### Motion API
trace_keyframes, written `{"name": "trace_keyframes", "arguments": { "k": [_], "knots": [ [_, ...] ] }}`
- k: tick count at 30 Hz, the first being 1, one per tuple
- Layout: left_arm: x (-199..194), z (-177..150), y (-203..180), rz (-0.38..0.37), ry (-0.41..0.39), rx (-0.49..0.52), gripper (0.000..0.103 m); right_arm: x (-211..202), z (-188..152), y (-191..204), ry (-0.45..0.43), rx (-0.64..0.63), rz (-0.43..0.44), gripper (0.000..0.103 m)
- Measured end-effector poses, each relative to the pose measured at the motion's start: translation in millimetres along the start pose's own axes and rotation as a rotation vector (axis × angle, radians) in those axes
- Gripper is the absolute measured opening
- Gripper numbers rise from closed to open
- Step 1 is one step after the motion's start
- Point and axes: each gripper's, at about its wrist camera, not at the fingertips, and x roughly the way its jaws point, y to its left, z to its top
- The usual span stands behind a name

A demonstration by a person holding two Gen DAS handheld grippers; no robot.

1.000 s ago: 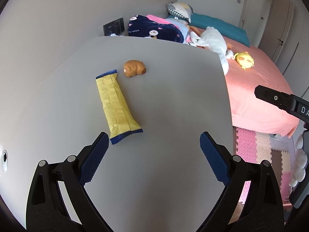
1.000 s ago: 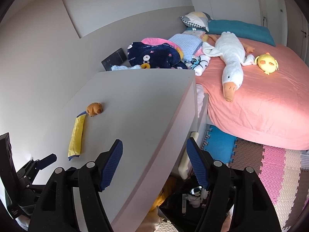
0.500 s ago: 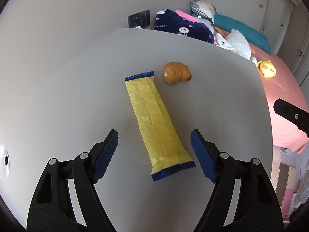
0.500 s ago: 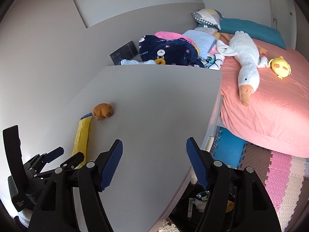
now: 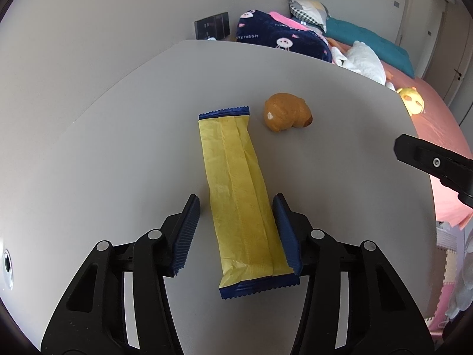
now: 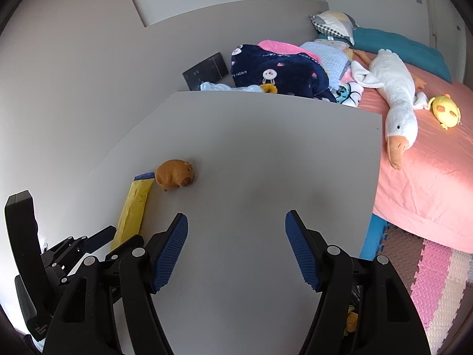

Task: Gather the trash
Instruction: 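Grasp the yellow snack bar with the left tool while the right grasps the orange plush toy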

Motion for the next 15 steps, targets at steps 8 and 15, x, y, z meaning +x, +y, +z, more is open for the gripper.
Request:
{"name": "trace_keyframes", "arguments": {
  "k": [8, 15],
  "knots": [
    [-1, 3, 16, -0.001, -0.011, -0.06, 0.029, 24, 11, 24, 0.023, -0.03, 0.017, 0.069],
    [-3, 6, 41, 0.03, -0.034, -0.151, 0.029, 47, 18, 44, 0.054, -0.063, 0.03, 0.069]
  ]
}}
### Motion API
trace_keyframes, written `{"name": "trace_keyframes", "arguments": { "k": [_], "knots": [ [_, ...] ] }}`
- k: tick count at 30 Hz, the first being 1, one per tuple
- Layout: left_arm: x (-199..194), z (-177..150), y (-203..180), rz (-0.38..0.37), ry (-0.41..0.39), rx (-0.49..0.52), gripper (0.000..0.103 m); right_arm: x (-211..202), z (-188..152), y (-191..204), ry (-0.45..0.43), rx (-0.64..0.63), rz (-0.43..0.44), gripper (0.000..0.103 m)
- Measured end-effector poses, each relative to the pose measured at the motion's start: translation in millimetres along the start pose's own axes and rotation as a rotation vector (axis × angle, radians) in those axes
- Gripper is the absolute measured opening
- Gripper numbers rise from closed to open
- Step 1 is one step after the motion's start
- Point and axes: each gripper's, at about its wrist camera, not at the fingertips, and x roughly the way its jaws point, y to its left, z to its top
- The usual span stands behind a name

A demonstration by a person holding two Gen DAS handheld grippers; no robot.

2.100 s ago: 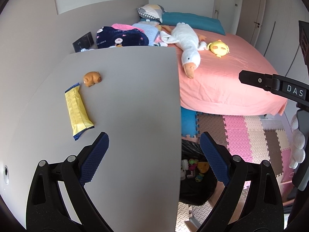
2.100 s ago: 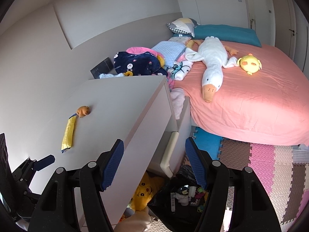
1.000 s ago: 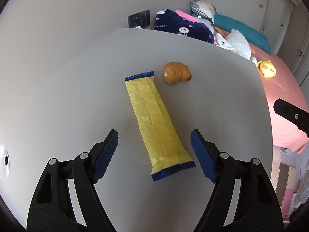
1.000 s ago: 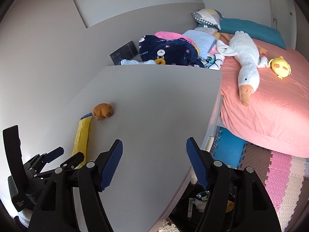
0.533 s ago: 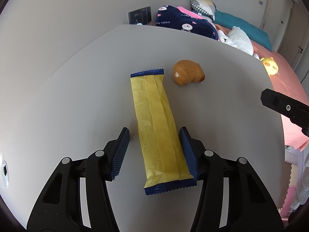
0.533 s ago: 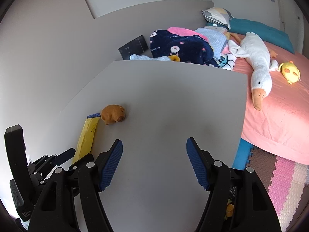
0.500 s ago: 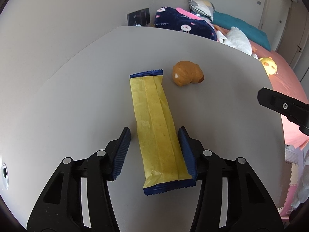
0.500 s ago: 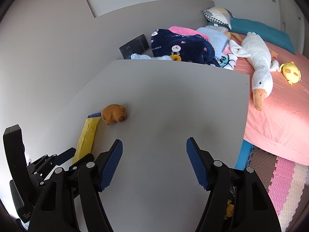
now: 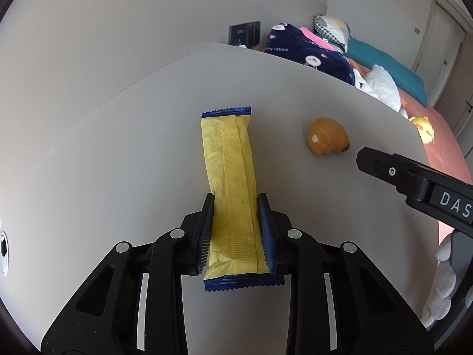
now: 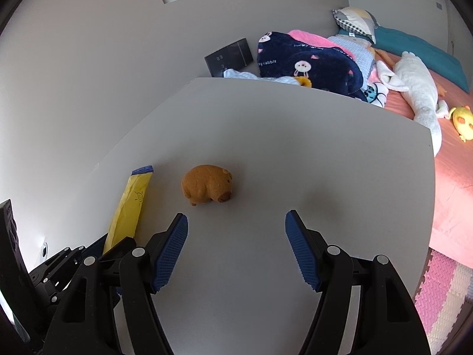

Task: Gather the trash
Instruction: 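Grasp the yellow snack bar with the left tool while the right grasps the orange plush toy, then carry the snack bar and orange plush toy off the desk over the black bin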

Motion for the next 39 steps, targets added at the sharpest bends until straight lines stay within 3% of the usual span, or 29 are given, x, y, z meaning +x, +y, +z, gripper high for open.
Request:
{"name": "trace_keyframes", "arguments": {
  "k": [14, 17, 18, 31, 39],
  "knots": [
    [-2, 4, 33, 0.035, -0.004, -0.096, 0.029, 40, 23, 25, 0.034, -0.034, -0.056, 0.067],
    [-1, 4, 33, 0.035, 0.0, -0.096, 0.029, 41, 24, 22, 0.026, -0.029, -0.059, 0.056],
    [-1, 4, 33, 0.036, -0.001, -0.093, 0.029, 41, 24, 22, 0.029, -0.038, -0.059, 0.047],
    [0, 5, 23, 0.02, 0.006, -0.068, 0.029, 14, 11, 8, 0.039, -0.032, -0.036, 0.047],
    [-11, 4, -4, 0.007, -0.004, -0.015, 0.029, -13, -1, -1, 0.03, -0.042, -0.036, 0.047]
  ]
}}
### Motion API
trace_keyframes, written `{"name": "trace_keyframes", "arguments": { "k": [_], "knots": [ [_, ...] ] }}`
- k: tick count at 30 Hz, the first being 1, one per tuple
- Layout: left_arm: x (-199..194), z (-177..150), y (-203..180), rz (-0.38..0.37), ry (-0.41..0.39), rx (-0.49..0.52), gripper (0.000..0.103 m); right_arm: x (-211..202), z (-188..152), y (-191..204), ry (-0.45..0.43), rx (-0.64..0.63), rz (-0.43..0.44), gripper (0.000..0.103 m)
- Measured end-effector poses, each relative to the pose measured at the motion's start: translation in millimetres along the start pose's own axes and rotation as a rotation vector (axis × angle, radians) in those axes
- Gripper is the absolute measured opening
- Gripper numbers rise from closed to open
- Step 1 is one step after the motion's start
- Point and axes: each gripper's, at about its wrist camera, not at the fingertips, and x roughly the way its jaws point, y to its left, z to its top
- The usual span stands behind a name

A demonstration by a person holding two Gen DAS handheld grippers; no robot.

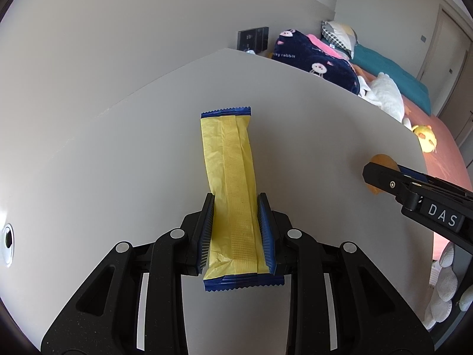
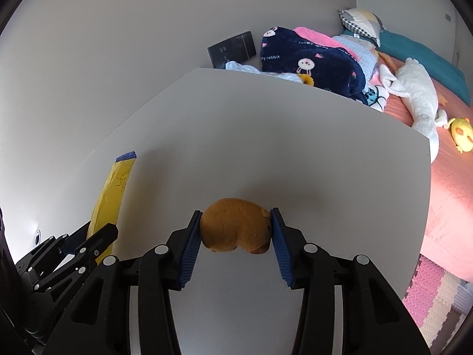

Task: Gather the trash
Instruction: 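Carry the snack bar and orange plush toy off the desk over the black bin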

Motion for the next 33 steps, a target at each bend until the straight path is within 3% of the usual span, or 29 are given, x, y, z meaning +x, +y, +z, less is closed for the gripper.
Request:
{"name": "trace_keyframes", "arguments": {
  "k": [33],
  "knots": [
    [-94, -37, -93, -0.102, -0.093, 0.115, 0.029, -139, -67, -43, -0.121, 0.03, -0.023, 0.047]
  ]
}}
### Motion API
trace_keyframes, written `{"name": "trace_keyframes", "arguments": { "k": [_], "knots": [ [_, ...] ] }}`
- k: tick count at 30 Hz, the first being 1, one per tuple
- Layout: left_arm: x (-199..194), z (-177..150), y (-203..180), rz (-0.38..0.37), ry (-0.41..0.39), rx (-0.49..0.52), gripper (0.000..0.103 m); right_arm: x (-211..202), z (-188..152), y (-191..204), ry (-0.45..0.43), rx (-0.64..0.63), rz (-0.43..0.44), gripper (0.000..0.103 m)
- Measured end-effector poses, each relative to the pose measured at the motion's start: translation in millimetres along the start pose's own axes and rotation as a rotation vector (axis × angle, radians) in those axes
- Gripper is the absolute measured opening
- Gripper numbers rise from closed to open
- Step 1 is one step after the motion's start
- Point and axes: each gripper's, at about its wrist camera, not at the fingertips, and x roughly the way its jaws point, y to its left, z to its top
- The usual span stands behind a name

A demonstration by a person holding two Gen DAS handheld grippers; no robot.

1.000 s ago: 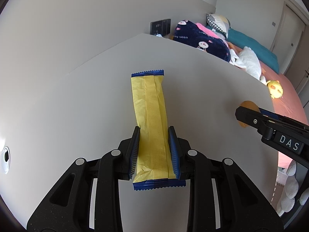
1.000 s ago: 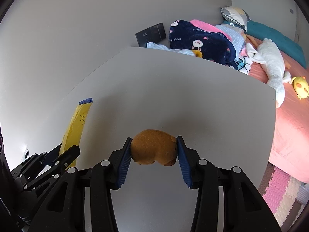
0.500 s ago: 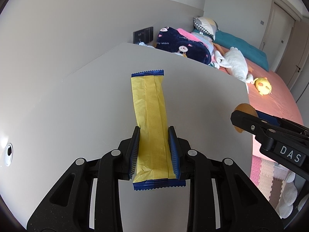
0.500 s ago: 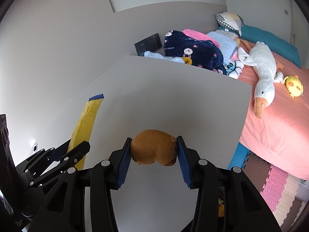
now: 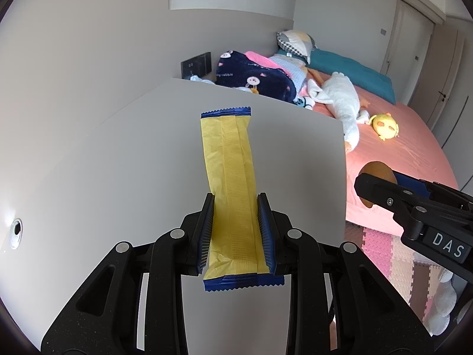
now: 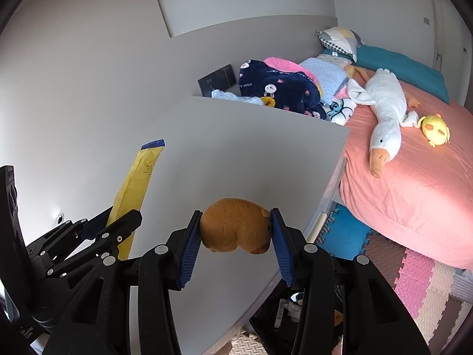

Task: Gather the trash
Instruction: 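Carry the snack bar and orange plush toy off the desk over the black bin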

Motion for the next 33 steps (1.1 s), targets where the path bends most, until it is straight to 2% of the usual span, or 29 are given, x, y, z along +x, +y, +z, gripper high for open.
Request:
{"name": "trace_keyframes", "arguments": {
  "k": [16, 33],
  "knots": [
    [-20, -14, -52, -0.056, -0.009, 0.078, 0.029, -50, -29, -37, -0.045, 0.046, -0.045, 0.047],
    [-22, -24, -102, -0.123, -0.001, 0.15, 0.029, -85, -53, -86, -0.069, 0.121, -0.123, 0.047]
  ]
}}
